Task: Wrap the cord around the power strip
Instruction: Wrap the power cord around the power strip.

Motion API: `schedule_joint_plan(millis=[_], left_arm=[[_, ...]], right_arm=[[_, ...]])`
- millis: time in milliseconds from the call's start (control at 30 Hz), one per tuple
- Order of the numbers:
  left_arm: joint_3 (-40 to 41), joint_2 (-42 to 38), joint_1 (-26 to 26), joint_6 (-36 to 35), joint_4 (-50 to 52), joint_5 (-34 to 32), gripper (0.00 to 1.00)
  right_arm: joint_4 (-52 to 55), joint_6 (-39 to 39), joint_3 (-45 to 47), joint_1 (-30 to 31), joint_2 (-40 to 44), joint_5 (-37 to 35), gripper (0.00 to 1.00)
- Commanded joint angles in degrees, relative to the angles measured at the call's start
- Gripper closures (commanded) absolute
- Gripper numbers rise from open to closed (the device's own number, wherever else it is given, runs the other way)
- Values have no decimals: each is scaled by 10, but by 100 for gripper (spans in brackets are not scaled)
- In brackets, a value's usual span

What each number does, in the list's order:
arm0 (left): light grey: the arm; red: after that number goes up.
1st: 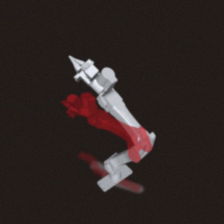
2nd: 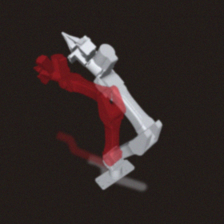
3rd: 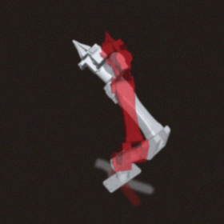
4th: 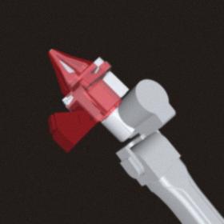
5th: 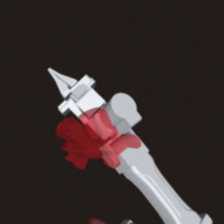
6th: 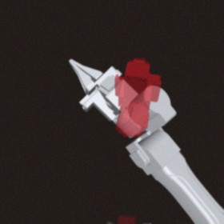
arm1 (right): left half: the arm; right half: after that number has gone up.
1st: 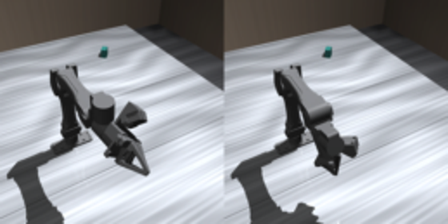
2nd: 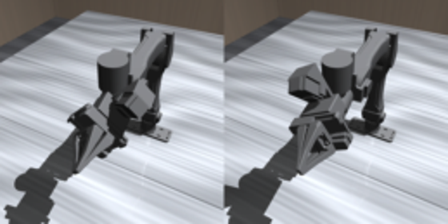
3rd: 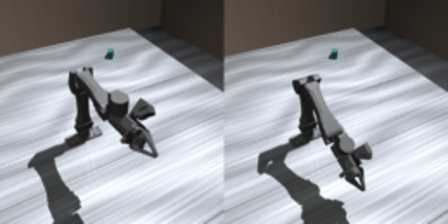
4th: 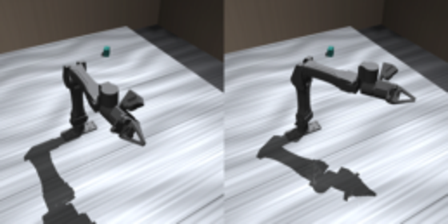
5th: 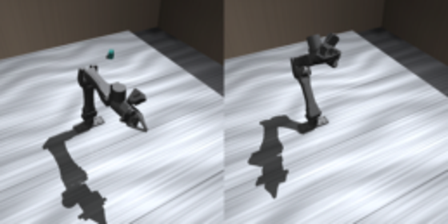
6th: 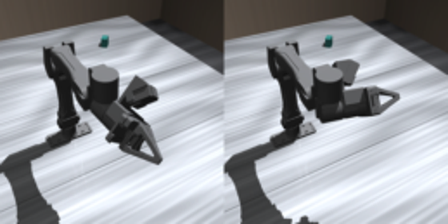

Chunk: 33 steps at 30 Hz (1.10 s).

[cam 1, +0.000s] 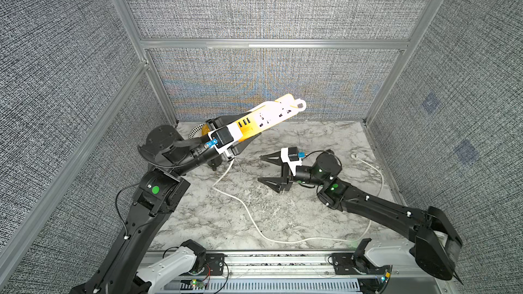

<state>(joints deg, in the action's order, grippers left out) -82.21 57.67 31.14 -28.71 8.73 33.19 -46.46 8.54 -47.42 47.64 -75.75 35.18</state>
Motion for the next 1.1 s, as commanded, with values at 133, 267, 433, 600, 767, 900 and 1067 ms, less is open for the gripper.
schedule_joint_plan(millis=[133, 267, 433, 600, 767, 900, 1067], left_arm=[[-2, 5, 0, 5, -22, 6, 100], [3, 7, 1, 9, -25, 6, 100], [5, 7, 0, 10, -29, 5, 100], [6, 8, 0, 10, -31, 3, 100], [6, 10, 0, 10, -29, -9, 100], [-8, 22, 0, 4, -12, -109, 100], [-12, 45, 0, -70, -1, -281, 100]], right_arm=[[-130, 106, -25, 65, -73, -234, 12], [-135, 119, -68, 76, -130, -309, 14], [-130, 133, -97, 78, -178, -333, 21], [-143, 147, -143, 78, -231, -321, 40], [-160, 157, -167, 77, -264, -308, 74], [-139, 146, -125, 75, -228, -303, 100], [109, -25, -59, 81, -64, -320, 100]])
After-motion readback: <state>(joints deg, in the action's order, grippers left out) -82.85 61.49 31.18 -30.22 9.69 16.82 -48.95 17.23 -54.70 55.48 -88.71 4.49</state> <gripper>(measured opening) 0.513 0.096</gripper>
